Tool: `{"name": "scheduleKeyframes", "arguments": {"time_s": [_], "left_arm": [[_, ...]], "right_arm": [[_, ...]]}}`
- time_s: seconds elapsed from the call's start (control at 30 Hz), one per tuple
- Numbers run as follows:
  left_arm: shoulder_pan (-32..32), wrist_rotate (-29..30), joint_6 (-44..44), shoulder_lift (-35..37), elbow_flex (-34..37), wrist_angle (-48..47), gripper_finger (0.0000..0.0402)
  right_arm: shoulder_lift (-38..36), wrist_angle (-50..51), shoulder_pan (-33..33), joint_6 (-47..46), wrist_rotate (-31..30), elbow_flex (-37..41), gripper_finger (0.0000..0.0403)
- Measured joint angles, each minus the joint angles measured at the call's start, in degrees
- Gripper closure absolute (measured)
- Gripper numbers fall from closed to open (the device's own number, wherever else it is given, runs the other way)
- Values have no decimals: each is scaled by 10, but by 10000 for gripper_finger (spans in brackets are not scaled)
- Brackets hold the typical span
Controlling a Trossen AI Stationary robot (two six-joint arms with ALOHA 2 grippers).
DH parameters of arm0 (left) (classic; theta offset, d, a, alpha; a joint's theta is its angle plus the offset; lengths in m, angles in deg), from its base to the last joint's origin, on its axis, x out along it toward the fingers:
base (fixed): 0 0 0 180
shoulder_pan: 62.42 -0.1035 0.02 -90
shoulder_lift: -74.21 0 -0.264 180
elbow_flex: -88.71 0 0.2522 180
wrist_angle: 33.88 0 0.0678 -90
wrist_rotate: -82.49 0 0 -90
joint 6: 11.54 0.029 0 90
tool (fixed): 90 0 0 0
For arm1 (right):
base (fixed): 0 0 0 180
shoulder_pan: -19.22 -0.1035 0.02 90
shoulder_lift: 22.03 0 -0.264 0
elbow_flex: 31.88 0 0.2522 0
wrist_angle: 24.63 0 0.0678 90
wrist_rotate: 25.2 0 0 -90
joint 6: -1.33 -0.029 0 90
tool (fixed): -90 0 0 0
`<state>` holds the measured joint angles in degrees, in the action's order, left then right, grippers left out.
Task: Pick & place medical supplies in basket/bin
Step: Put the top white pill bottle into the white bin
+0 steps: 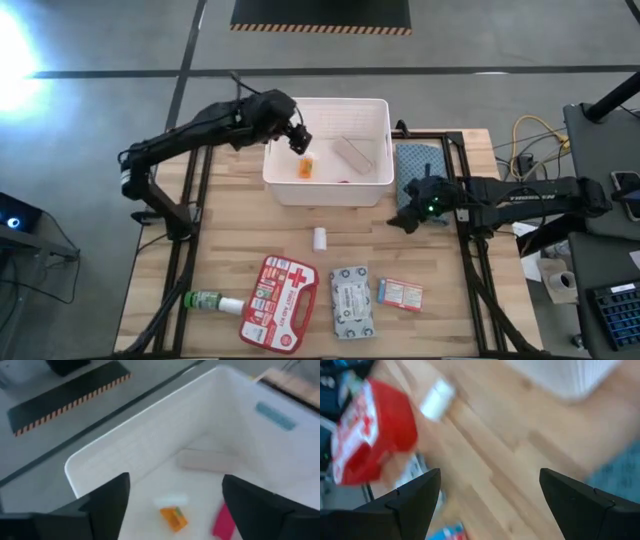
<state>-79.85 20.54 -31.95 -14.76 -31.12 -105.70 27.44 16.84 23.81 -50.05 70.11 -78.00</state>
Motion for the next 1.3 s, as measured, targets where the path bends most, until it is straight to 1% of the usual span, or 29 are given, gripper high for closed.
{"name": "scheduleKeyframes", "arguments": {"time_s": [0.03, 0.1, 0.2, 0.3, 0.37, 0.5, 0.6, 0.7, 0.77, 0.87, 0.93, 1.03, 1.17, 1.3], "left_arm": [[9, 0, -1, 6, -7, -17, 99], [44, 6, -20, 19, -20, -73, 96], [125, 20, -61, 51, -10, -132, 99], [206, 40, -88, 94, 46, -136, 108], [246, 53, -119, 125, 93, -131, 114], [315, 76, -168, 204, 196, -113, 122], [362, 76, -191, 275, 271, -77, 123], [402, 77, -208, 348, 330, -35, 123], [420, 79, -206, 398, 363, -9, 123], [426, 81, -203, 463, 397, 10, 123], [426, 81, -202, 494, 411, 9, 123], [426, 81, -202, 539, 423, 9, 123], [426, 86, -200, 581, 427, 9, 123], [426, 82, -171, 597, 427, 7, 123]], "right_arm": [[5, -8, -3, 2, -13, -8, 74], [20, -31, -10, -7, -19, -23, 74], [68, -70, -29, -56, -24, -35, 74], [146, -125, -55, -136, -35, -46, 74], [204, -151, -76, -190, -65, -71, 74], [320, -139, -102, -276, -109, -143, 74], [402, -126, -118, -342, -116, -217, 74], [482, -84, -130, -370, -118, -305, 74], [534, -22, -132, -394, -126, -370, 74], [598, 80, -130, -414, -133, -462, 74], [634, 125, -129, -410, -133, -517, 74], [681, 152, -126, -395, -132, -593, 74], [738, 202, -119, -400, -133, -660, 74], [775, 216, -113, -416, -115, -686, 74]]}}
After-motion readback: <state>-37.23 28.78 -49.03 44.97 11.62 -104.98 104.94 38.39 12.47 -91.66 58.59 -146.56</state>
